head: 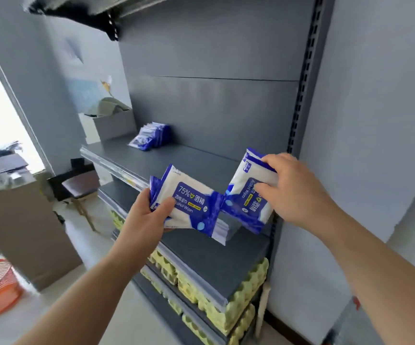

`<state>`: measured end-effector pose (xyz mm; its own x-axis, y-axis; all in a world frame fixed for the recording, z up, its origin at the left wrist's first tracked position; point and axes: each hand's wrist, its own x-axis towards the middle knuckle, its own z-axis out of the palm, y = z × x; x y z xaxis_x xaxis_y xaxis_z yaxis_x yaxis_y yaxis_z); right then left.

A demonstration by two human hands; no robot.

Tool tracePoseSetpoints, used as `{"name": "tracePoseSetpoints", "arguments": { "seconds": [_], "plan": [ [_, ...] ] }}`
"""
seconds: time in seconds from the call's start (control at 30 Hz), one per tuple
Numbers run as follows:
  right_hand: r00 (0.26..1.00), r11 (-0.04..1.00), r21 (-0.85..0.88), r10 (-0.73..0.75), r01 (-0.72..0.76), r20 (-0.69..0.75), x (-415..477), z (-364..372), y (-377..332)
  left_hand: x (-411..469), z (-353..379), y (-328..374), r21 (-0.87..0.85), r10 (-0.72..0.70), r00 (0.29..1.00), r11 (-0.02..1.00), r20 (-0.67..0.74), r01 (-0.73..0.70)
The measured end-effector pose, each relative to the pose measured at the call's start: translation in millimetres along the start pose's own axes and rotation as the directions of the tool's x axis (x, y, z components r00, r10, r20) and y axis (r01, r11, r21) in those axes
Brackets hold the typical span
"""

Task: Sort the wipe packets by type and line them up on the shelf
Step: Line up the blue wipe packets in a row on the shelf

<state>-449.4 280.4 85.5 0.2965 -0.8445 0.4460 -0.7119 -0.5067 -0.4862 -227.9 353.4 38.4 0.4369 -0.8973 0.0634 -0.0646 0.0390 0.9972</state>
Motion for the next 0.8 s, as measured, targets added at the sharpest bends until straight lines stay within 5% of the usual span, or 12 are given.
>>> {"name": "tracePoseSetpoints", "arguments": {
  "seconds": [0.33, 0.8],
  "plan": [
    [0.992, 0.987, 0.147, 0.049, -0.066, 0.116, 129.0, 121.3, -88.7, 135.2, -131.9, -5.5, -0.15, -0.121, 0.985, 0.983, -0.121, 0.103],
    [0.927, 0.921, 0.204, 0.281, -0.333, 0.247, 326.5, 284.1, -74.1, 374.6, -196.6, -39.0, -0.154, -0.121, 0.989, 0.982, -0.082, 0.107]
  ]
}}
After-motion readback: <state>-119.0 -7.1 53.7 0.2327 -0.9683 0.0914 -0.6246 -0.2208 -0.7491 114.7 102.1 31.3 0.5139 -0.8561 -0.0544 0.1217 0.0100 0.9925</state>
